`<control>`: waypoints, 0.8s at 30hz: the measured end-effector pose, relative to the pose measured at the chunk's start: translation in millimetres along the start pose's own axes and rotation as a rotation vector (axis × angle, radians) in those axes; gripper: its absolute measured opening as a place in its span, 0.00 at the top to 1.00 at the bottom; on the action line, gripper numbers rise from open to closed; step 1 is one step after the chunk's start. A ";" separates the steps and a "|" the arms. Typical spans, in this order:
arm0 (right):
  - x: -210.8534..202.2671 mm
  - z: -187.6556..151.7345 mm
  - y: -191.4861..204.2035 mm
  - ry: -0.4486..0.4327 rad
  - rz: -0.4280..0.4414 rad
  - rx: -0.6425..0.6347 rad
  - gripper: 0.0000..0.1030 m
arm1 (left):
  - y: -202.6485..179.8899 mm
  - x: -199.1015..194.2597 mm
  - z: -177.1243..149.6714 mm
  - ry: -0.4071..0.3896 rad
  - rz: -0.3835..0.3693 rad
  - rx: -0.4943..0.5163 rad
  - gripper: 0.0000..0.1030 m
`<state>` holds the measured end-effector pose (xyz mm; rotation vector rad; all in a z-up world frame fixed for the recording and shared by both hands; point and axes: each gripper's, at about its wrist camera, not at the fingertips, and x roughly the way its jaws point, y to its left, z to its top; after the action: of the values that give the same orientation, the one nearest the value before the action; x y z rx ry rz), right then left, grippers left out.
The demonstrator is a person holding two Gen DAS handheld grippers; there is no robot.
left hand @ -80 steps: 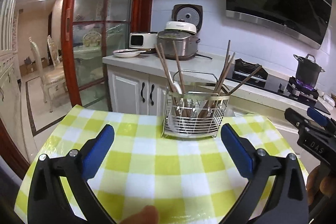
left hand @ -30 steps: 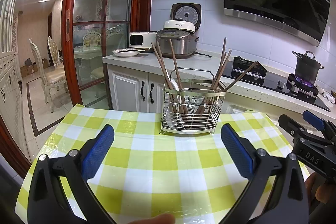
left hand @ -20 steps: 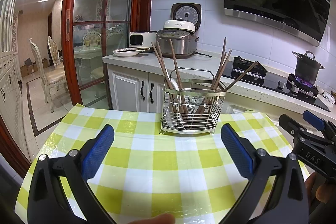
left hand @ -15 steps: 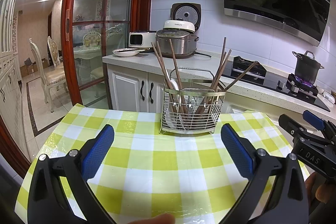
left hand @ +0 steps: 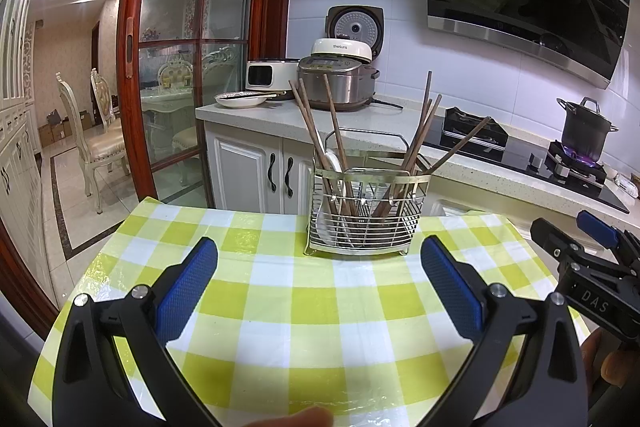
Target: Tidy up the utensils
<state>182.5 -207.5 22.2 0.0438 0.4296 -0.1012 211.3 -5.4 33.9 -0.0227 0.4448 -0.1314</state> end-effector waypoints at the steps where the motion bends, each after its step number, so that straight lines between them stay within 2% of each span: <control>1: 0.0 0.2 0.7 0.000 0.000 0.001 0.18 | -0.1 0.1 -0.1 -0.001 -0.001 0.000 0.04; 24: -1.2 -0.6 -0.4 0.001 -0.002 -0.004 0.18 | -0.5 0.1 -0.9 0.000 -0.003 0.001 0.04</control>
<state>181.1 -207.8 22.1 0.0393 0.4309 -0.1024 211.0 -5.9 33.1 -0.0221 0.4442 -0.1344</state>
